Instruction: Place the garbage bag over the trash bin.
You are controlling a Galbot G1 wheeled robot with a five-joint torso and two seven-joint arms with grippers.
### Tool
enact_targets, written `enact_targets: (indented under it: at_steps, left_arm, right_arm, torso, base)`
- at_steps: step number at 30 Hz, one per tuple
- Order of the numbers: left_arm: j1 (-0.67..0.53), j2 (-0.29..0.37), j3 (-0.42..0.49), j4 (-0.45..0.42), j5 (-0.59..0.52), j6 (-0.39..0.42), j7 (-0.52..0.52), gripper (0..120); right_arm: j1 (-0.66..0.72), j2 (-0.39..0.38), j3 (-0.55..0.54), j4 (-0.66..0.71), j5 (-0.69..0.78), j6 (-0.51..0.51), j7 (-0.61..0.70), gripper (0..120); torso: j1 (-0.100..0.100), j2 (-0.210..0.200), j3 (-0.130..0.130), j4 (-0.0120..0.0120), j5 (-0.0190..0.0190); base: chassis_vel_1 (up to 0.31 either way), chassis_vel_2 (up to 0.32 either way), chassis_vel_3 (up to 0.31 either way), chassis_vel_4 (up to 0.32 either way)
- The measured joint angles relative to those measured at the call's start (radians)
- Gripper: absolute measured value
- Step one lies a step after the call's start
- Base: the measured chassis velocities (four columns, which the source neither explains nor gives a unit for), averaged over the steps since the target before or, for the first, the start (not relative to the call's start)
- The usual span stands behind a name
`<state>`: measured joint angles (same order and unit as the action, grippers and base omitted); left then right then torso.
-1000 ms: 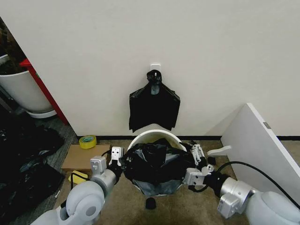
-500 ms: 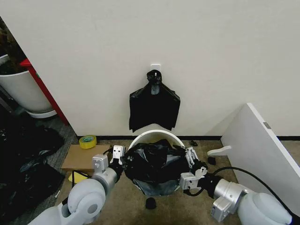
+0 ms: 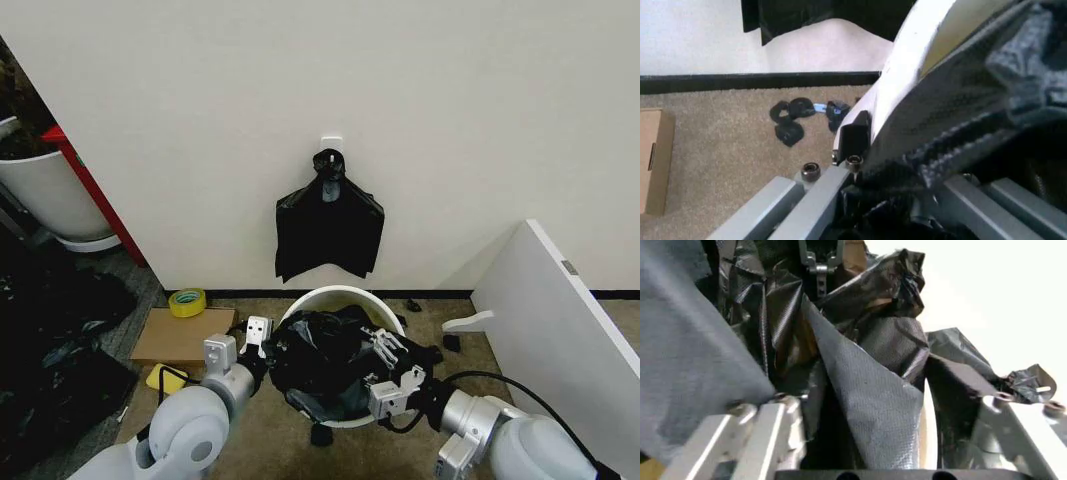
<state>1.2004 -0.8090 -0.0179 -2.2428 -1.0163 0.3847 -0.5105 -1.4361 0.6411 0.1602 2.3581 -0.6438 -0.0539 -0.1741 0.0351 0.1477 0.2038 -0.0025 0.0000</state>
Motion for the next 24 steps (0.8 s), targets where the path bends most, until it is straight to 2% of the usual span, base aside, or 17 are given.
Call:
enact_targets:
  at_steps: [3, 6, 13, 15, 19, 20, 24]
  left_arm:
    - [0.002, 0.002, 0.000, -0.002, 0.000, 0.003, 0.002, 0]
    - [0.004, 0.003, -0.001, -0.003, 0.001, 0.004, 0.003, 0]
    - [0.011, 0.012, -0.001, -0.009, 0.004, 0.008, 0.010, 0]
    - [0.011, 0.014, -0.001, -0.009, 0.007, 0.009, 0.013, 0]
    - [0.013, 0.023, -0.003, -0.001, 0.087, 0.005, 0.053, 0]
    - [0.013, 0.023, -0.003, -0.001, 0.087, 0.005, 0.053, 0]
    - [0.025, 0.038, -0.005, -0.004, 0.158, 0.000, 0.112, 0]
  right_arm:
    - [-0.002, 0.003, 0.000, -0.001, 0.002, 0.013, 0.017, 36]
    - [-0.007, 0.002, 0.000, 0.000, 0.010, 0.016, 0.023, 29]
    - [-0.006, 0.000, 0.001, -0.003, 0.046, 0.048, 0.030, 0]
    - [-0.006, -0.001, 0.003, -0.003, 0.064, 0.058, 0.028, 0]
    - [-0.003, -0.008, 0.010, 0.003, 0.223, 0.073, 0.014, 0]
    - [-0.003, -0.008, 0.010, 0.003, 0.223, 0.073, 0.014, 0]
    - [-0.002, -0.015, 0.017, 0.032, 0.497, 0.012, 0.028, 0]
  torso:
    - [0.000, 0.000, 0.000, -0.0001, 0.0000]
    - [0.000, 0.000, 0.000, -0.0001, 0.0000]
    - [0.000, 0.000, 0.000, 0.0000, 0.0000]
    - [0.000, 0.000, 0.000, 0.0000, 0.0000]
    - [0.000, 0.000, 0.000, -0.0001, 0.0000]
    - [0.000, 0.000, 0.000, -0.0001, 0.0000]
    - [0.000, 0.000, 0.000, 0.0000, 0.0000]
  base:
    - [0.000, 0.000, 0.000, 0.000]
    - [0.000, 0.000, 0.000, 0.000]
    - [0.000, 0.000, 0.000, 0.000]
    - [0.000, 0.000, 0.000, 0.000]
    - [0.000, 0.000, 0.000, 0.000]
    - [0.000, 0.000, 0.000, 0.000]
    - [0.000, 0.000, 0.000, 0.000]
